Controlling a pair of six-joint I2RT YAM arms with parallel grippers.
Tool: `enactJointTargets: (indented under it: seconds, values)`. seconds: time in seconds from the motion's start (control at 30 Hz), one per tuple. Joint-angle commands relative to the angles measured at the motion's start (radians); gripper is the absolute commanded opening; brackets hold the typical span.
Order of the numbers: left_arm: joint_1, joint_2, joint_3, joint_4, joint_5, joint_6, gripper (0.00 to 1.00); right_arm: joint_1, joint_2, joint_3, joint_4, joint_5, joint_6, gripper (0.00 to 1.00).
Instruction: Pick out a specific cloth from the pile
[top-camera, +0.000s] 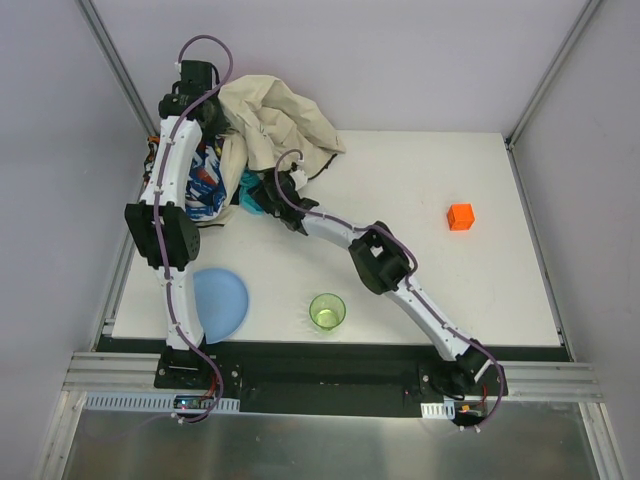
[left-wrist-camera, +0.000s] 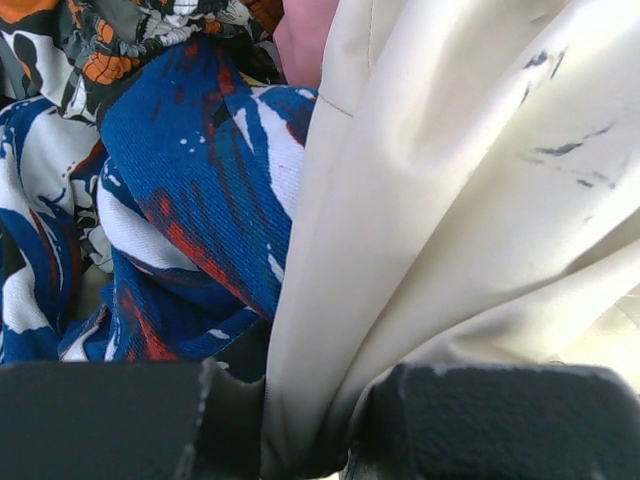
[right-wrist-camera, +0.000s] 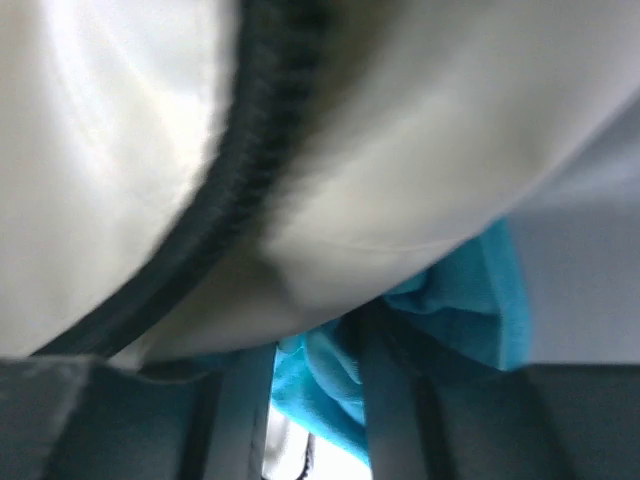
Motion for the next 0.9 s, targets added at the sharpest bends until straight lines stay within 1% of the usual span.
enactJointTargets:
  seconds: [0.0,0.07,0.1,0.17,0.3,0.43,0.5,0.57,0.6,0.67,0.8,0.87]
  values:
    - [0.018,-0.108,0.012,0.104,0.02,-0.053,0.0,-0.011,0.022,0.051,0.01,0.049,0.018,0.22]
    - [0.02,-0.099,0.012,0.104,0.007,-0.053,0.0,-0.015,-0.004,0.012,0.037,0.013,-0.007,0.07]
    - [0.023,-0.091,0.014,0.104,-0.01,-0.055,0.0,-0.02,-0.048,-0.026,0.07,0.0,-0.043,0.01]
    - [0.027,-0.073,0.015,0.102,-0.029,-0.058,0.0,-0.028,-0.152,-0.15,0.137,-0.026,-0.143,0.01]
    - [0.043,-0.034,0.012,0.102,-0.114,-0.082,0.0,-0.043,-0.463,-0.57,0.393,-0.032,-0.375,0.01]
    - [0.049,0.024,0.009,0.101,-0.164,-0.128,0.0,-0.066,-0.73,-0.93,0.574,-0.081,-0.482,0.01]
    - [0.049,0.05,0.011,0.101,-0.182,-0.141,0.0,-0.078,-0.852,-1.04,0.59,-0.099,-0.545,0.01]
    - [0.049,0.067,0.0,0.101,-0.216,-0.154,0.0,-0.101,-0.964,-1.113,0.59,-0.11,-0.584,0.01]
    - [0.07,0.075,-0.014,0.099,-0.227,-0.164,0.0,-0.11,-1.022,-1.136,0.593,-0.11,-0.613,0.01]
    - [0.077,0.085,-0.029,0.095,-0.24,-0.176,0.0,-0.142,-1.123,-1.172,0.575,-0.119,-0.671,0.01]
    - [0.087,0.087,-0.074,0.085,-0.262,-0.188,0.0,-0.231,-1.283,-1.112,0.392,-0.181,-0.78,0.01]
    - [0.09,0.086,-0.094,0.076,-0.293,-0.184,0.0,-0.285,-1.332,-1.08,0.329,-0.211,-0.821,0.0]
